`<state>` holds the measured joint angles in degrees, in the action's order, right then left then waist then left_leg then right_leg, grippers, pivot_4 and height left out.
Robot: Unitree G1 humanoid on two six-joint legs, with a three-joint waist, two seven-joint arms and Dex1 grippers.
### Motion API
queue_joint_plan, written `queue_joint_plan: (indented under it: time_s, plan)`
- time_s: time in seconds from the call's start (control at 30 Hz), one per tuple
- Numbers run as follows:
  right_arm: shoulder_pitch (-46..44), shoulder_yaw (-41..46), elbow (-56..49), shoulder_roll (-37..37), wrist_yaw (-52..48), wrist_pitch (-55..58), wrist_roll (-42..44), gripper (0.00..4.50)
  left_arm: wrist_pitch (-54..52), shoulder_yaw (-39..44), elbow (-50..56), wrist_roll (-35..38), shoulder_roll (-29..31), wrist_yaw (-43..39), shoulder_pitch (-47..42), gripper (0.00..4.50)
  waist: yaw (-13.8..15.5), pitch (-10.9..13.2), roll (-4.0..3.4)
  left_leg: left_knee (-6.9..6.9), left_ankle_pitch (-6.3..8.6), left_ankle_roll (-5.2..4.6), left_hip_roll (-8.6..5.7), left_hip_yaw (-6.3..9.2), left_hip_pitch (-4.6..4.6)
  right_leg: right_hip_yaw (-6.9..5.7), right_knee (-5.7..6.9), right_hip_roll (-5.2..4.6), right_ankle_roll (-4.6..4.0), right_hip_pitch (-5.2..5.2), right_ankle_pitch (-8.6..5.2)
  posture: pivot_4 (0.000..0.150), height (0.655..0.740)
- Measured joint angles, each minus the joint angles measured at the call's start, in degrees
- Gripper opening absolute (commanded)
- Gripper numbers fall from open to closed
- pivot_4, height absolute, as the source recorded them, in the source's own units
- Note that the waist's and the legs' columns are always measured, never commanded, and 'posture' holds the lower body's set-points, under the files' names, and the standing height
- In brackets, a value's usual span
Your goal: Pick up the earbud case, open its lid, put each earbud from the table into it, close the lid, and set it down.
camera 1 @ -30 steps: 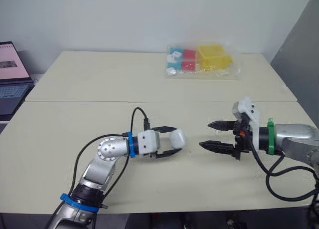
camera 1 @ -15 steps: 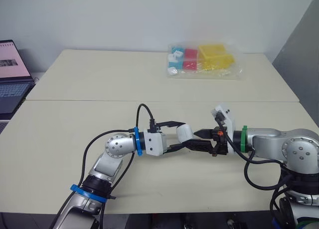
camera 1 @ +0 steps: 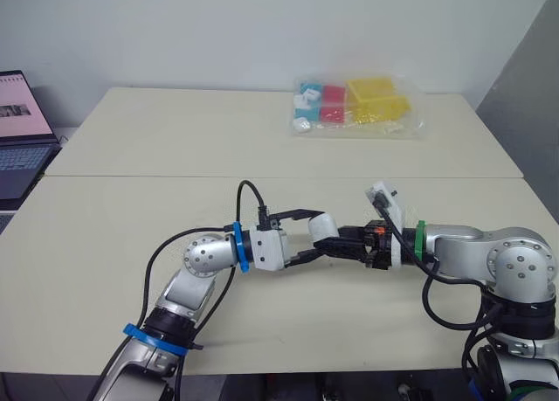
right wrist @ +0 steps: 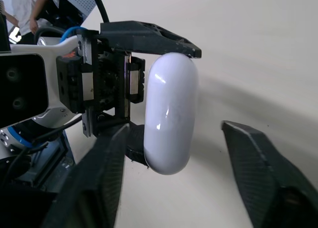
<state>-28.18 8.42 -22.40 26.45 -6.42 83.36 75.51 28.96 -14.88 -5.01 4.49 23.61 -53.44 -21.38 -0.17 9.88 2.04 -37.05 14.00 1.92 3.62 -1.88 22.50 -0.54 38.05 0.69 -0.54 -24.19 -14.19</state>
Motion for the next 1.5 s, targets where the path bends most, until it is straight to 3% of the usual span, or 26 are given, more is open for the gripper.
queue_joint_plan:
  time_s: [0.1,0.13,0.47,0.63,0.8,0.9,1.07,1.17,1.27,1.5]
  plan:
    - [0.2,0.0,0.3,0.2,0.3,-0.5,1.6,0.95,-0.3,0.0,0.2,0.4,0.0,-0.1,0.1,2.79,0.0,0.0,0.0,0.0,0.0,0.0,0.0,0.0,-0.01,0.0,0.0,0.01,0.0,0.0,0.0,0.15,0.74]
    - [0.2,0.0,0.5,0.3,0.4,-0.7,2.3,0.76,-0.3,0.0,0.3,0.6,0.0,-0.1,0.2,2.79,0.0,0.0,0.0,0.01,0.0,0.0,0.0,0.0,-0.01,0.0,0.0,0.0,0.0,0.0,0.0,0.15,0.74]
    - [0.6,-0.8,2.6,3.1,2.7,-3.1,8.7,0.77,0.3,0.0,0.6,1.5,-0.4,-0.2,0.3,2.79,0.0,0.0,0.0,0.01,0.0,0.0,0.01,0.0,0.01,0.0,-0.02,0.01,0.0,0.0,0.0,0.15,0.74]
    - [0.6,-2.1,3.0,4.8,3.0,-4.1,10.2,0.77,-2.4,0.2,0.6,2.5,-0.1,0.0,0.3,4.4,0.0,0.0,0.0,0.01,0.0,0.0,0.01,0.0,0.01,0.0,-0.03,0.01,0.0,0.0,0.0,0.15,0.74]
    - [0.3,-3.9,3.0,7.9,1.8,-4.3,9.5,0.77,-9.0,-0.7,1.1,2.3,4.9,-4.0,0.3,4.5,-0.1,0.0,-0.01,0.05,0.0,0.0,0.02,0.0,0.0,0.0,-0.05,0.03,0.0,-0.03,0.0,0.15,0.74]
    - [-1.7,-7.3,1.5,13.3,-3.3,-4.6,4.2,0.77,-21.5,-0.6,3.6,5.2,7.3,-5.9,0.2,4.5,-0.3,0.1,-0.07,0.02,0.0,0.0,0.01,0.01,0.05,0.0,-0.04,0.01,0.01,-0.08,-0.01,0.15,0.74]
    - [-9.1,-21.7,-5.3,33.8,-24.3,-15.3,-19.2,0.77,-52.2,-0.5,11.3,12.5,10.1,-5.7,-3.6,4.5,-0.2,0.2,-0.26,0.05,0.01,0.0,-0.01,0.12,0.23,-0.06,-0.19,0.07,-0.02,-0.23,-0.04,0.15,0.74]
    - [-11.9,-30.1,-6.3,39.6,-35.6,-24.4,-32.7,0.77,-59.7,-1.0,15.5,13.5,8.9,-4.6,-7.0,4.5,-0.2,0.2,-0.26,0.1,0.01,0.0,0.0,0.13,0.28,-0.07,-0.27,0.11,-0.08,-0.27,-0.09,0.15,0.74]
    - [-13.5,-34.1,-6.0,40.1,-42.8,-29.9,-40.4,0.77,-63.4,-2.7,17.3,13.2,6.1,-2.5,-9.8,4.5,-0.1,0.2,-0.25,0.09,0.01,-0.01,-0.01,0.11,0.31,-0.03,-0.27,0.12,-0.08,-0.28,-0.11,0.15,0.74]
    - [-16.6,-35.4,-5.4,36.1,-51.8,-34.2,-48.2,0.77,-66.3,-5.3,18.5,13.2,3.3,-1.7,-12.4,4.5,-0.2,0.2,-0.25,0.02,0.01,-0.01,-0.01,0.14,0.27,-0.04,-0.09,0.13,-0.08,-0.29,-0.11,0.15,0.74]
